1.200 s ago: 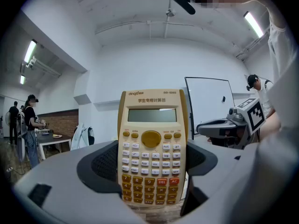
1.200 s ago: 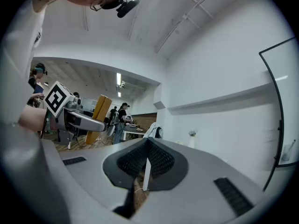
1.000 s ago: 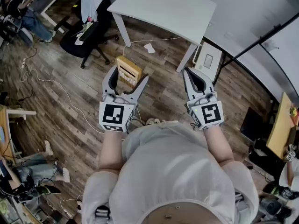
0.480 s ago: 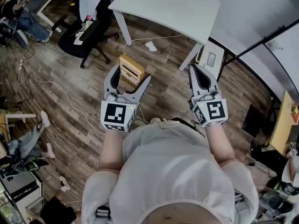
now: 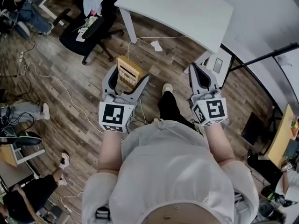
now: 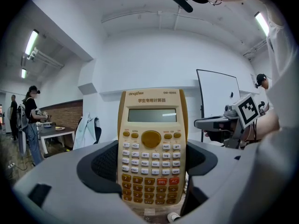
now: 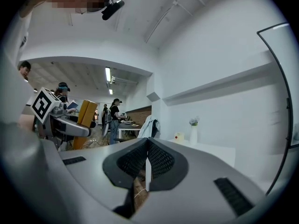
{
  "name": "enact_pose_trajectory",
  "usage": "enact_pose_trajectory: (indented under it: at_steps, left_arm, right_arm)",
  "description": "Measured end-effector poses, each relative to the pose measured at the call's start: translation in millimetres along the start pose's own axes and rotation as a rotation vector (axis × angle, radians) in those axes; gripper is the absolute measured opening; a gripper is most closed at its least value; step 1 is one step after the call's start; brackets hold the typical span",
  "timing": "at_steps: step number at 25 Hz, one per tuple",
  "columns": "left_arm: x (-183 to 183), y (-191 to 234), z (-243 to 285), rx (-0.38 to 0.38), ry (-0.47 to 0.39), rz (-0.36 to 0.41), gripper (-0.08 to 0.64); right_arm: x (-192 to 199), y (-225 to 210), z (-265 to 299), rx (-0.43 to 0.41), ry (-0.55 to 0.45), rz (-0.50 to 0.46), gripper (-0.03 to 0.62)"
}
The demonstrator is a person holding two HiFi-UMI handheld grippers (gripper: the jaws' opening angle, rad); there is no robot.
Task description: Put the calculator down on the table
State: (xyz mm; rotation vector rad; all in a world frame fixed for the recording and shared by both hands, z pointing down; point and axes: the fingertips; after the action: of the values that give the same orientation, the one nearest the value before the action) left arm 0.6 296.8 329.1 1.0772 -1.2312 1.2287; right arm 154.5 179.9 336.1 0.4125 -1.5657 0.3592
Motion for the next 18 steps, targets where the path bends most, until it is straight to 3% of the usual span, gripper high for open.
enact_pose_trajectory:
  at_steps: [10,18]
  left_arm:
    - [-5,73,132,-0.063,0.028,0.002,0.41]
    - [-12,96,265,-0.031,0.022,0.027,0.41]
  right_arm:
    - [7,-78,145,-0.066,0.013,0.02,0.006]
    - [16,-168,232,-0.047,0.017,0.016,0.006]
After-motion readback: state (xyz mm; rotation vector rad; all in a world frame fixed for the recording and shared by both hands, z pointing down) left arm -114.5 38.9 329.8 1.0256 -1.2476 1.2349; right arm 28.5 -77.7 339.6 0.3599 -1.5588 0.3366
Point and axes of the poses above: the fingertips, and each gripper's own axes: z forward along the fingers, y to its left, x out of its underside, and after that the axes turned 5 degrees about -y, right-handed
